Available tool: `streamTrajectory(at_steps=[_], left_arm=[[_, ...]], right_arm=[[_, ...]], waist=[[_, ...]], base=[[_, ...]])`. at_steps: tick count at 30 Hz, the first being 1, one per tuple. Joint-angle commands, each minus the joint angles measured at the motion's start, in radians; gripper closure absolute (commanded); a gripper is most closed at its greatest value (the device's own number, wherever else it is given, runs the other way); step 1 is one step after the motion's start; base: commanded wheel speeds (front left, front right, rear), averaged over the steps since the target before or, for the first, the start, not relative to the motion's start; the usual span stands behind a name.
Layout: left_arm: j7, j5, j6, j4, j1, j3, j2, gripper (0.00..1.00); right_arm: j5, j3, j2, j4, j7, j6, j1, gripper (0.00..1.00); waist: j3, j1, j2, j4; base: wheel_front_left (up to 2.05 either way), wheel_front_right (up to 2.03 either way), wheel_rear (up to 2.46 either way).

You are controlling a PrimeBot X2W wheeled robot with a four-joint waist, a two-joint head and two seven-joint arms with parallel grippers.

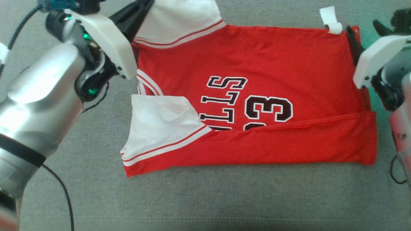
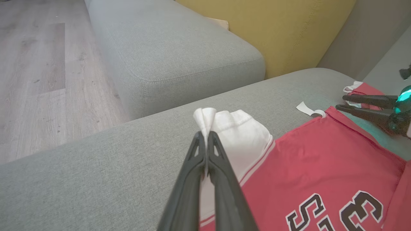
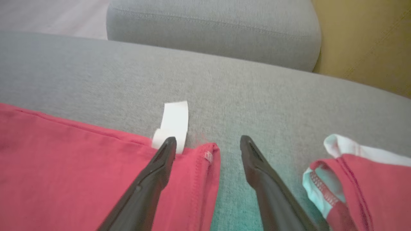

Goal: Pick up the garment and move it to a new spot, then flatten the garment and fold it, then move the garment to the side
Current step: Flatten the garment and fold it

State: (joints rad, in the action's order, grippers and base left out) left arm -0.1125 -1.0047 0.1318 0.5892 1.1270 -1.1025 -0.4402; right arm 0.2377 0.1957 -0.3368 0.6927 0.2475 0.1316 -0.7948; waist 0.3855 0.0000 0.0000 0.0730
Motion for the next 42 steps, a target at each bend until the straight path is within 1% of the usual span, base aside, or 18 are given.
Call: streamTrajectory(at_steps=[1, 6, 13, 14, 15, 16, 22, 23, 29, 33, 37, 40, 42], left_arm=[[-0.012, 0.007, -0.001, -0.024, 0.034, 0.032, -0.028, 1.0], [-0.014, 0.009, -0.001, -0.043, 0.039, 0.014, -0.021, 1.0], [-0.017, 0.0, -0.001, -0.04, 0.056, 0.007, -0.024, 1.0], [-0.018, -0.001, -0.001, -0.037, 0.058, 0.006, -0.024, 1.0], [-0.019, -0.002, -0.001, -0.033, 0.06, 0.005, -0.025, 1.0], [-0.022, -0.005, -0.001, -0.02, 0.064, 0.005, -0.026, 1.0], [-0.048, 0.001, -0.001, 0.039, 0.095, 0.016, -0.038, 1.0], [-0.048, 0.001, -0.001, 0.039, 0.095, 0.016, -0.038, 1.0], [-0.089, 0.028, -0.001, 0.128, 0.185, 0.037, -0.047, 1.0], [-0.116, 0.065, -0.001, 0.188, 0.261, 0.045, -0.037, 1.0], [-0.14, 0.108, -0.002, 0.246, 0.333, 0.059, -0.015, 1.0], [-0.147, 0.135, -0.004, 0.273, 0.36, 0.083, 0.007, 1.0], [-0.148, 0.153, -0.004, 0.267, 0.363, 0.113, 0.022, 1.0]], right_arm=[[0.013, 0.015, -0.016, -0.002, 0.01, -0.001, -0.032, 0.0], [0.036, 0.027, -0.037, 0.096, 0.027, -0.001, -0.07, 0.0], [0.079, 0.08, -0.037, 0.174, 0.016, -0.001, -0.121, 0.0], [0.085, 0.09, -0.037, 0.185, 0.02, -0.001, -0.126, 0.07], [0.091, 0.101, -0.038, 0.194, 0.022, -0.001, -0.132, 0.91], [0.102, 0.113, -0.042, 0.206, 0.009, -0.001, -0.146, 1.0], [0.142, 0.136, -0.038, 0.209, -0.07, -0.001, -0.202, 1.0], [0.142, 0.136, -0.038, 0.209, -0.07, -0.001, -0.202, 1.0], [0.203, 0.164, -0.046, 0.185, -0.144, -0.001, -0.278, 1.0], [0.229, 0.184, -0.049, 0.177, -0.196, -0.001, -0.334, 1.0], [0.244, 0.186, -0.053, 0.191, -0.268, -0.001, -0.388, 1.0], [0.254, 0.194, -0.05, 0.209, -0.315, -0.001, -0.41, 1.0], [0.264, 0.208, -0.051, 0.219, -0.333, -0.001, -0.41, 1.0]], waist=[[0.002, 0.0, 0.0, 0.009], [0.016, 0.0, 0.0, 0.021], [0.034, 0.0, 0.0, 0.024], [0.035, 0.0, 0.0, 0.024], [0.037, 0.0, 0.0, 0.023], [0.038, 0.0, 0.0, 0.02], [0.046, 0.0, 0.0, 0.004], [0.046, 0.0, 0.0, 0.004], [0.081, 0.0, 0.0, -0.011], [0.106, 0.0, 0.0, -0.017], [0.126, 0.0, 0.0, -0.015], [0.13, 0.0, 0.0, -0.007], [0.129, 0.0, 0.0, 0.001]], base=[[0.0, 0.0, 0.0], [0.0, 0.0, 0.0], [0.0, 0.0, 0.0], [0.0, 0.0, 0.0], [0.0, 0.0, 0.0], [0.0, 0.0, 0.0], [0.0, 0.0, 0.0], [0.0, 0.0, 0.0], [0.0, 0.0, 0.0], [0.0, 0.0, 0.0], [0.0, 0.0, 0.0], [0.0, 0.0, 0.0], [0.0, 0.0, 0.0]])
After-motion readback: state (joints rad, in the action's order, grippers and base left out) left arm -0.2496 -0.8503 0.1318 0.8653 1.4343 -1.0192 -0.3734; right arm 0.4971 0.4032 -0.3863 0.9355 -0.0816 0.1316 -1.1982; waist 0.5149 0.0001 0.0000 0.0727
